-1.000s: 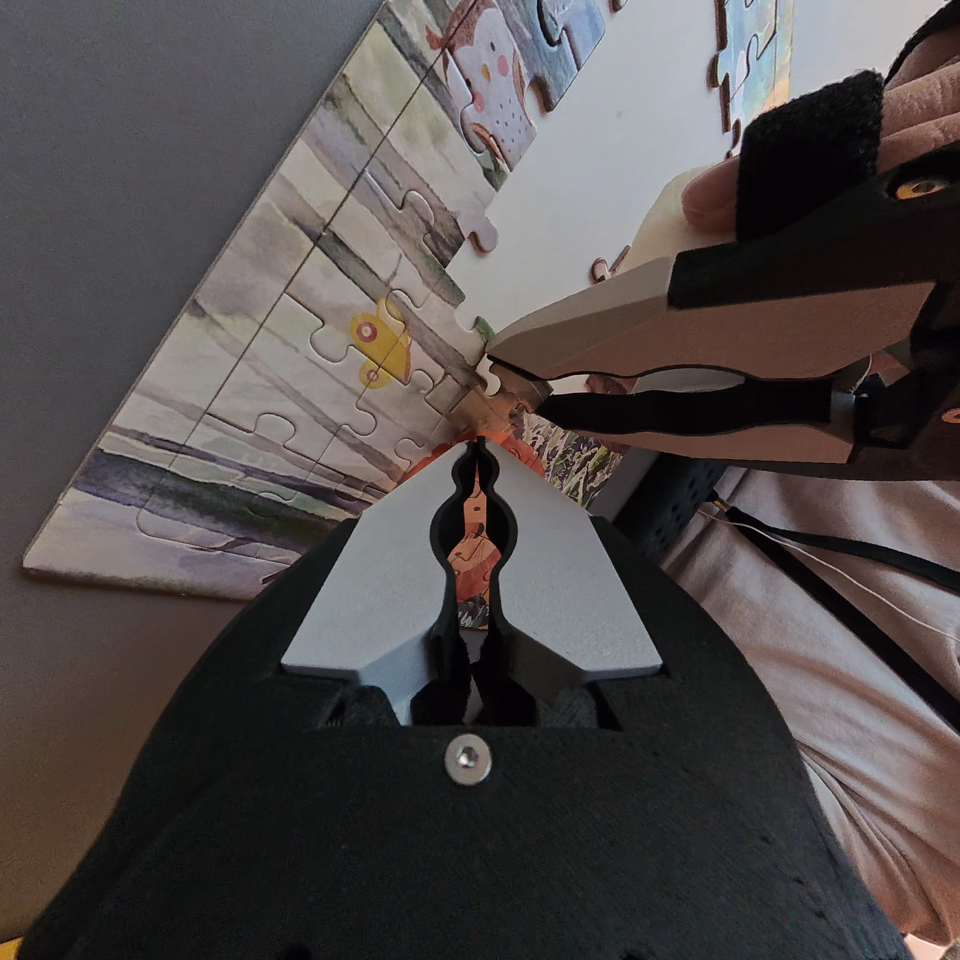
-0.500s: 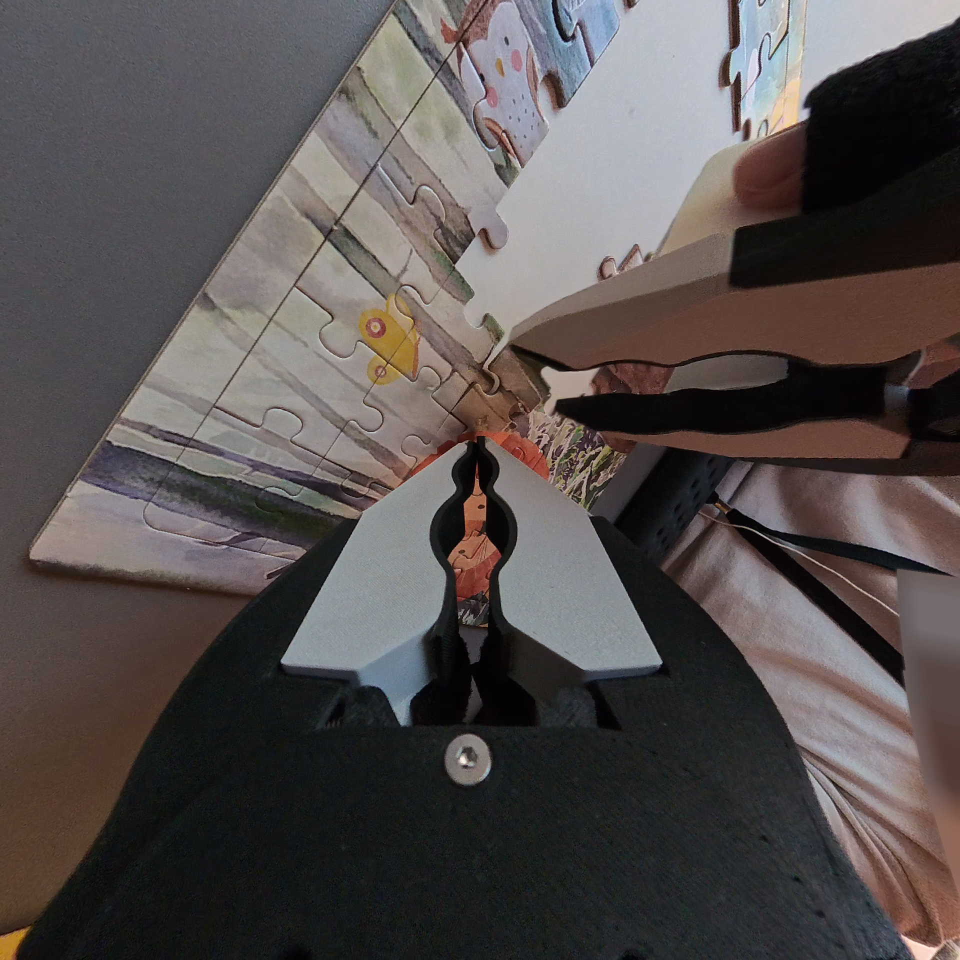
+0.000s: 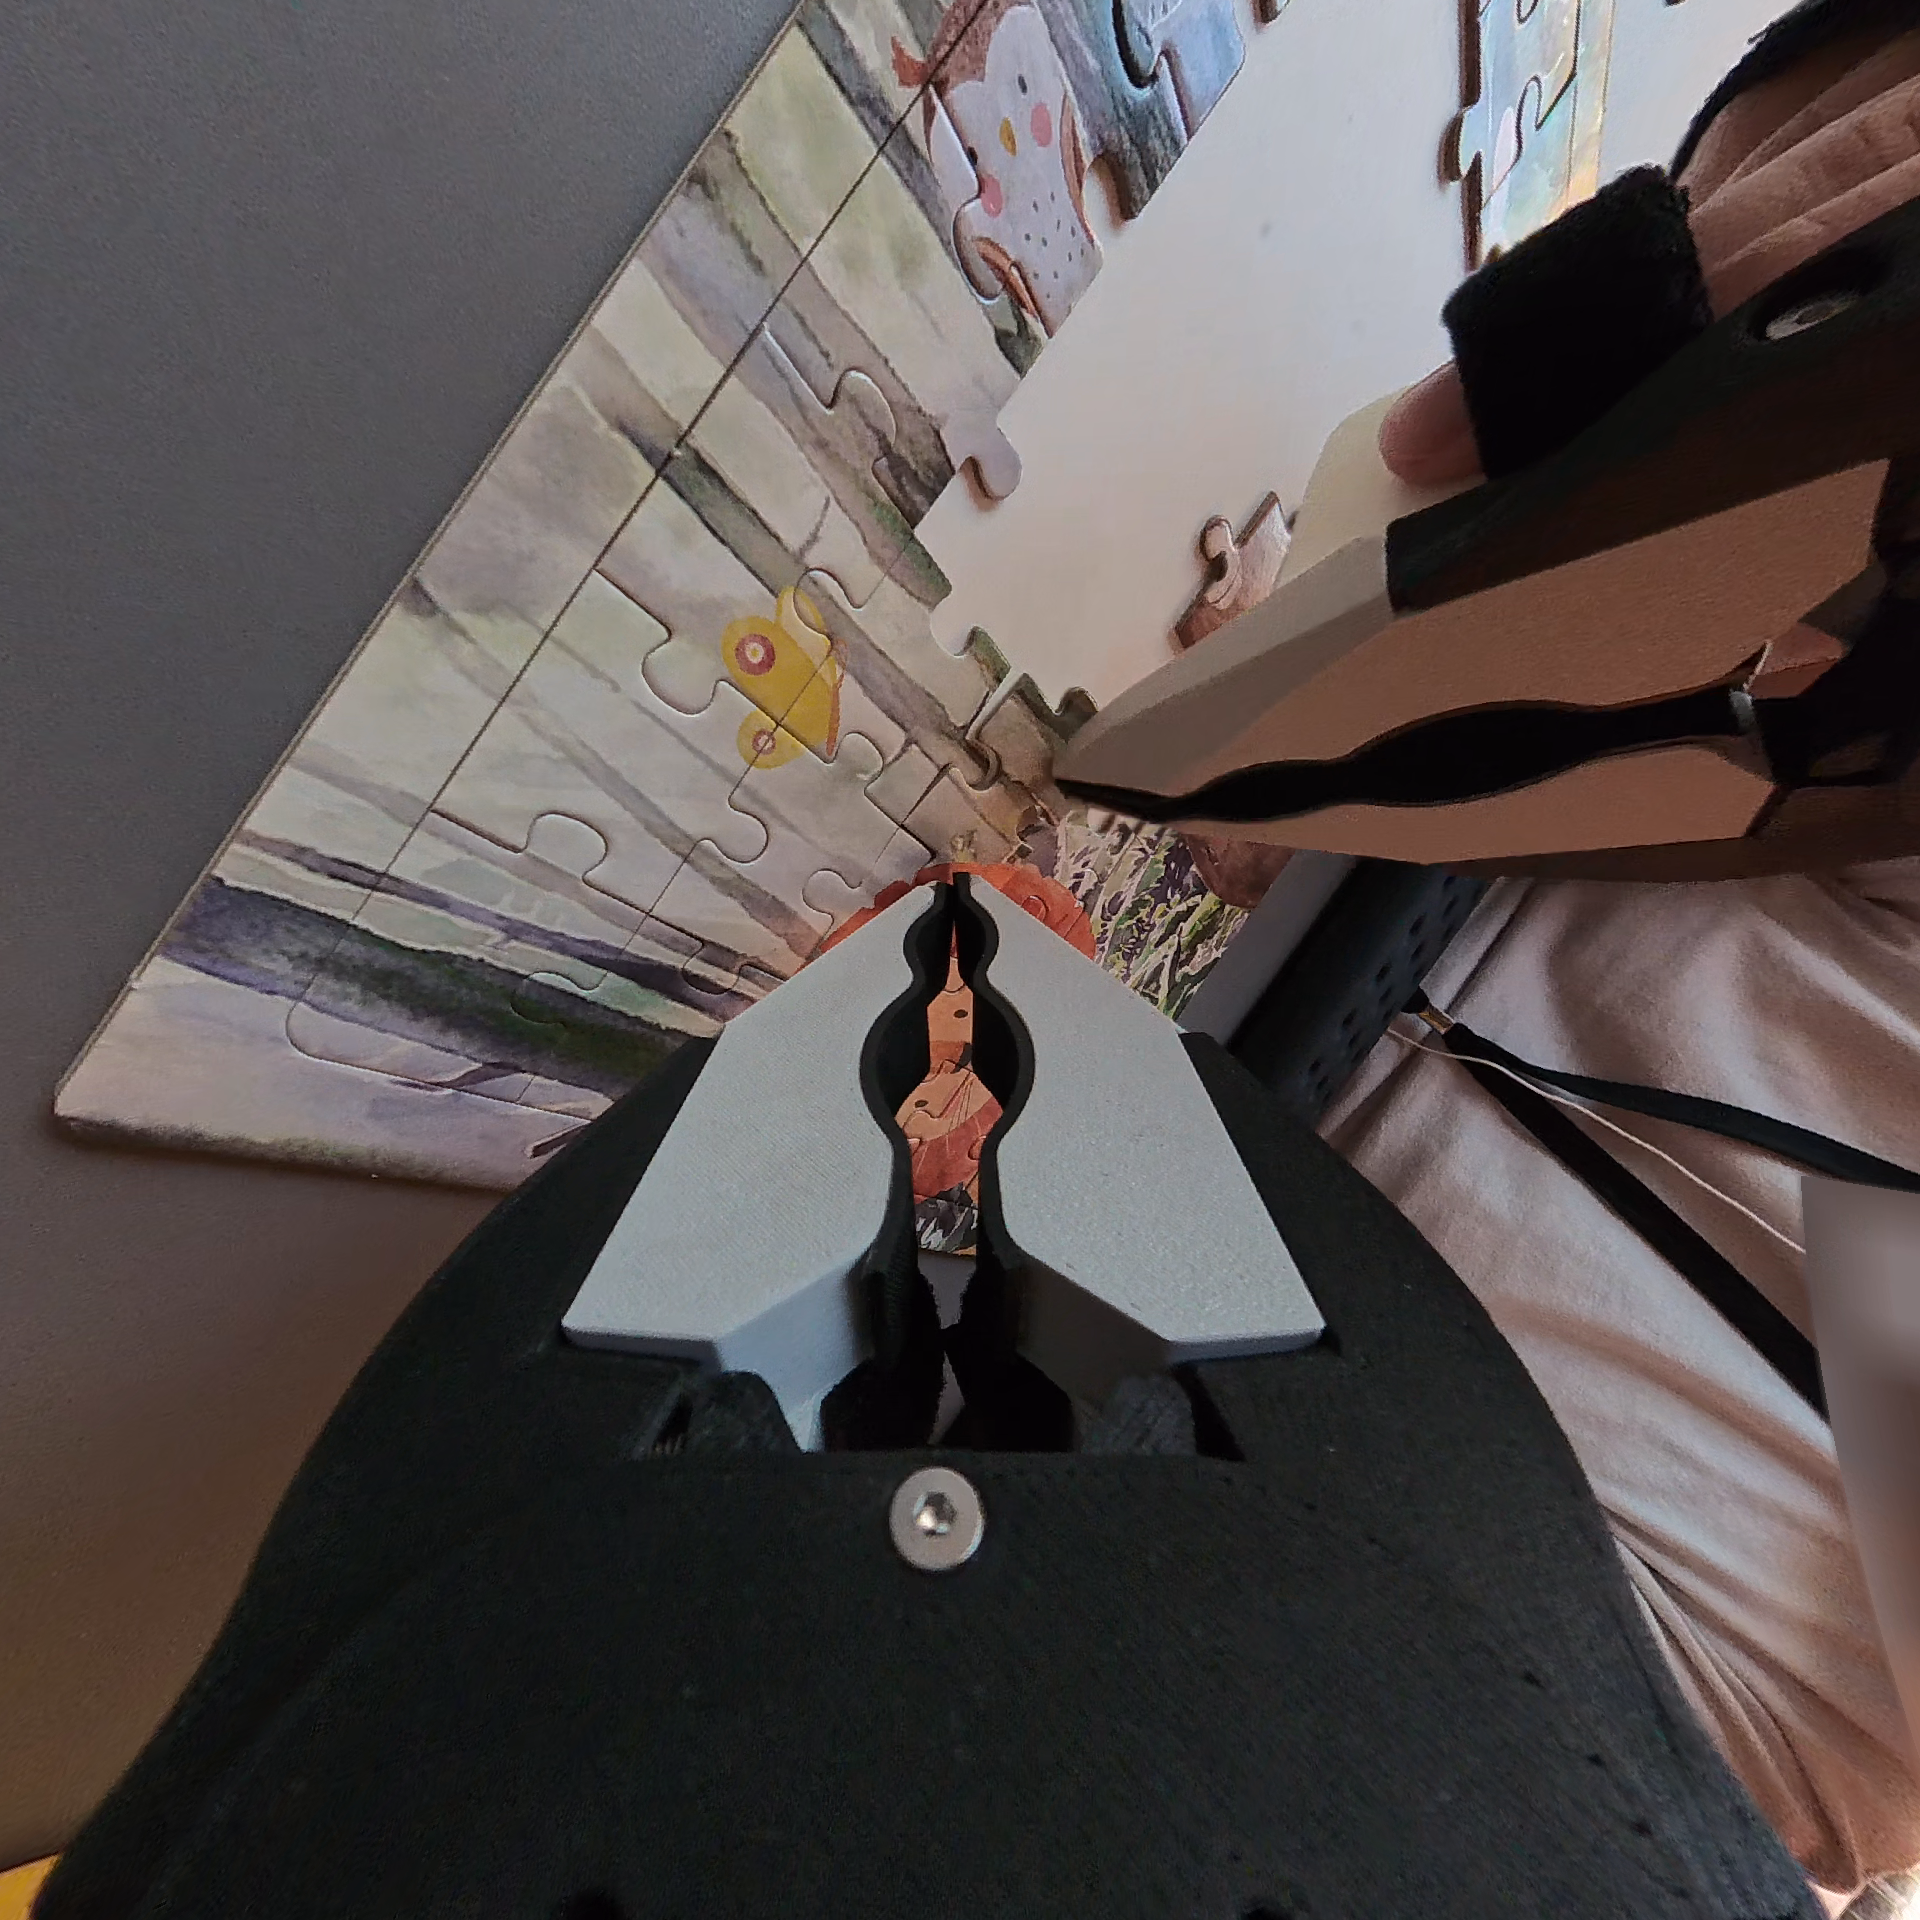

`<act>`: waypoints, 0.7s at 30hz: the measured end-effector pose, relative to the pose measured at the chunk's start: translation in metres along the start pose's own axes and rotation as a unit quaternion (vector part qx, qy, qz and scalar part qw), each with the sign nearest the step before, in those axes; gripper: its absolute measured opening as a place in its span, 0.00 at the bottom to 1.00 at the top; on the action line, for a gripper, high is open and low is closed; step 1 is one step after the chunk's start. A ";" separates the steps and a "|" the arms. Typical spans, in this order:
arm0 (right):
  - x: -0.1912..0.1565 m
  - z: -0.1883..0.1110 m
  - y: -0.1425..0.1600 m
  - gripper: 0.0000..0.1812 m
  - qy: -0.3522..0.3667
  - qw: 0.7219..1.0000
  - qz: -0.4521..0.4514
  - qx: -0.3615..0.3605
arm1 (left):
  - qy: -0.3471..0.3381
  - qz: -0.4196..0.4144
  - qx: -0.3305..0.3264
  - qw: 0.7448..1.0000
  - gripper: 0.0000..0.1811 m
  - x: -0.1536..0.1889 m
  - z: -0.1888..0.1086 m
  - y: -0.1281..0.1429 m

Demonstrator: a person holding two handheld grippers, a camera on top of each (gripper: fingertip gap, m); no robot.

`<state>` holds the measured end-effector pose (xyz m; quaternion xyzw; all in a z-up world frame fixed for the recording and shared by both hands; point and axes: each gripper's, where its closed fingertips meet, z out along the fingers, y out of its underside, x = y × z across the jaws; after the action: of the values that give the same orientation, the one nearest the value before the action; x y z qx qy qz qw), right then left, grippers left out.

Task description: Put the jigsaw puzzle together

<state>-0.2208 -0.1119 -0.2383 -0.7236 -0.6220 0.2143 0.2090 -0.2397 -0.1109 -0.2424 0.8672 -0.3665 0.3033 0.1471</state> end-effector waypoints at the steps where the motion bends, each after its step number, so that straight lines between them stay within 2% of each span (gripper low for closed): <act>1: 0.000 0.001 0.001 0.00 0.001 1.000 0.000 -0.003 | 0.000 0.000 0.000 1.000 0.00 0.000 0.000 0.000; 8: 0.001 0.004 0.004 0.00 0.016 1.000 -0.003 -0.014 | 0.000 0.001 0.000 1.000 0.00 0.001 0.001 0.000; 17: 0.001 0.005 0.003 0.00 -0.005 0.999 0.030 0.009 | 0.008 -0.004 0.000 1.000 0.00 0.002 0.002 -0.001; 20: 0.002 0.002 0.001 0.00 -0.006 1.000 0.018 0.024 | 0.004 0.015 0.006 1.000 0.00 0.001 0.000 -0.001; 21: 0.001 -0.006 -0.006 0.00 -0.012 0.999 0.008 0.050 | 0.008 0.023 0.017 1.000 0.00 0.003 -0.004 -0.002</act>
<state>-0.2224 -0.1103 -0.2301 -0.7142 -0.6074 0.2554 0.2361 -0.2382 -0.1097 -0.2372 0.8584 -0.3798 0.3201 0.1283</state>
